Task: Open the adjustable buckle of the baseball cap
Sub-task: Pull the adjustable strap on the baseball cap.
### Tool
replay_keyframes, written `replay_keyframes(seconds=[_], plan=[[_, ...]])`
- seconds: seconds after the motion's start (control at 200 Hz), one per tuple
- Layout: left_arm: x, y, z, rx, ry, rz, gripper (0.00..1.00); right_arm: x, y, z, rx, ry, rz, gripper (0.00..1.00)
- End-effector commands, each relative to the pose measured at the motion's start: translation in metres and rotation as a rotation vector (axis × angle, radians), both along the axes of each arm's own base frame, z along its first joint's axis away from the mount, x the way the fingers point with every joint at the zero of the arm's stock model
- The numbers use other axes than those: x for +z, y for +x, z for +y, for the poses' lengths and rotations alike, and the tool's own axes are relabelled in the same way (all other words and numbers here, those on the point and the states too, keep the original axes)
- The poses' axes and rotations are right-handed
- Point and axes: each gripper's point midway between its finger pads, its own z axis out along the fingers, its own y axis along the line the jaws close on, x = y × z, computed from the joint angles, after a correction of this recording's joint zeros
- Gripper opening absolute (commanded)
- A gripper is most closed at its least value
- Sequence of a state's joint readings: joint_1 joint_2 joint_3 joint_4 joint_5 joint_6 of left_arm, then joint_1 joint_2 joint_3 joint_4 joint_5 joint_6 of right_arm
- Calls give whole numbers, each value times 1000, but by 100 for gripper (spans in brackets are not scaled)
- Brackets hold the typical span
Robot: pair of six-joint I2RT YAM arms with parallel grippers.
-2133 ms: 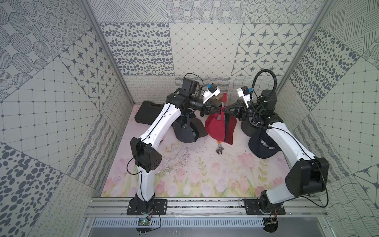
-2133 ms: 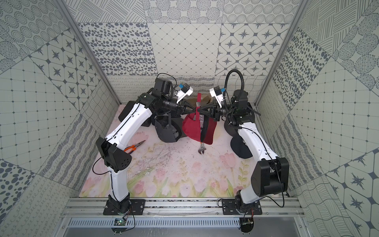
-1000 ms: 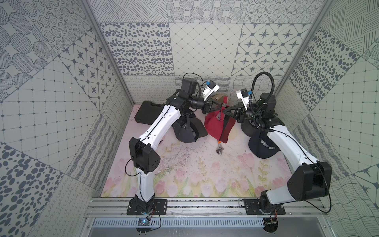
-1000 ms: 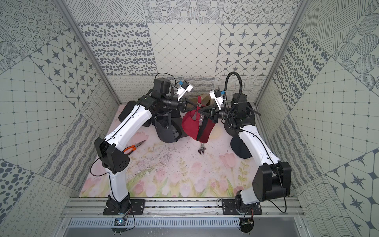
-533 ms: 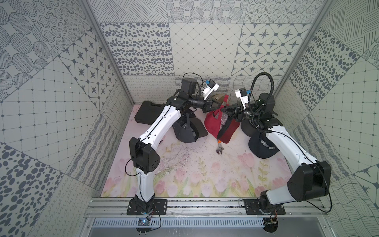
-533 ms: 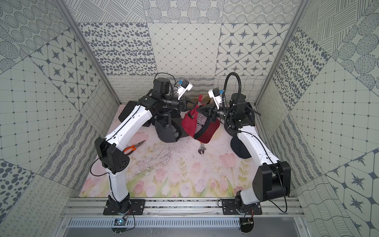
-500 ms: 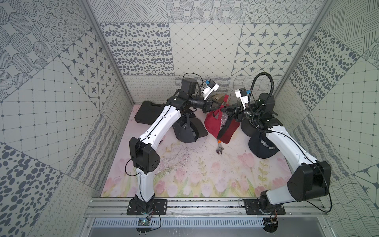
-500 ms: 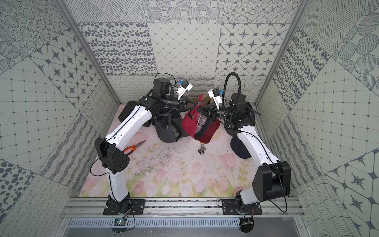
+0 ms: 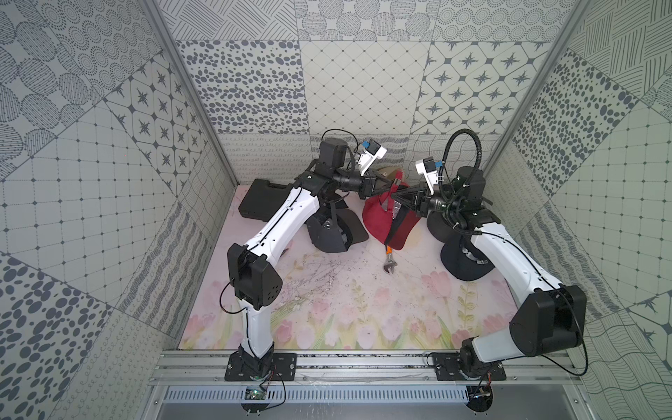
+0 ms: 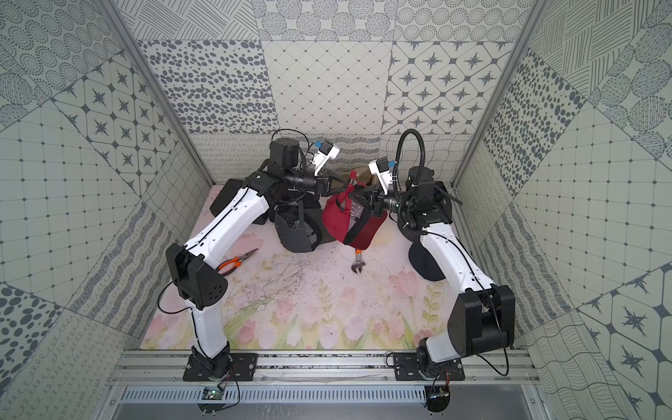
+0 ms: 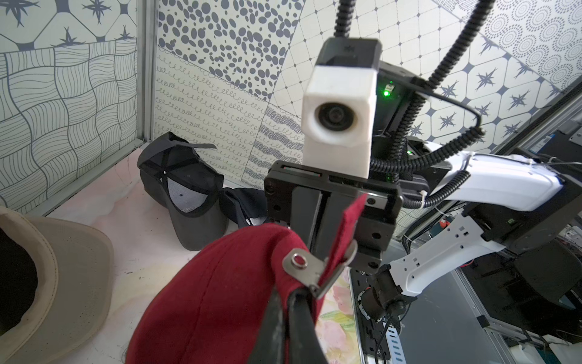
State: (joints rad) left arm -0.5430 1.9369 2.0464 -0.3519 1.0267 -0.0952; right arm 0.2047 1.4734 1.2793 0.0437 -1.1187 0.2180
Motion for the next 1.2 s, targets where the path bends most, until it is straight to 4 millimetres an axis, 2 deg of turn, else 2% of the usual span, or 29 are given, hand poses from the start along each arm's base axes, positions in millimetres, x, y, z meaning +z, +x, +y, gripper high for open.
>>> replay_keyframes(seconds=[0.0, 0.355, 0.71, 1.115, 1.156, 1.196], plan=[[29, -5, 2, -37, -87, -61, 0, -13, 3, 3, -9, -20, 11, 0], [32, 2, 8, -12, -117, -56, 0, -34, 5, 9, 0, -52, 57, 0], [37, 5, 14, 14, -140, -69, 0, -56, -1, 20, 18, -86, 94, 0], [35, 9, 19, 38, -132, -84, 0, -64, -15, 16, -3, -99, 102, 0], [35, 9, 19, 42, -128, -88, 0, -64, -16, 14, -19, -102, 100, 11], [34, 10, 20, 46, -124, -93, 0, -63, -19, 11, -33, -106, 90, 27]])
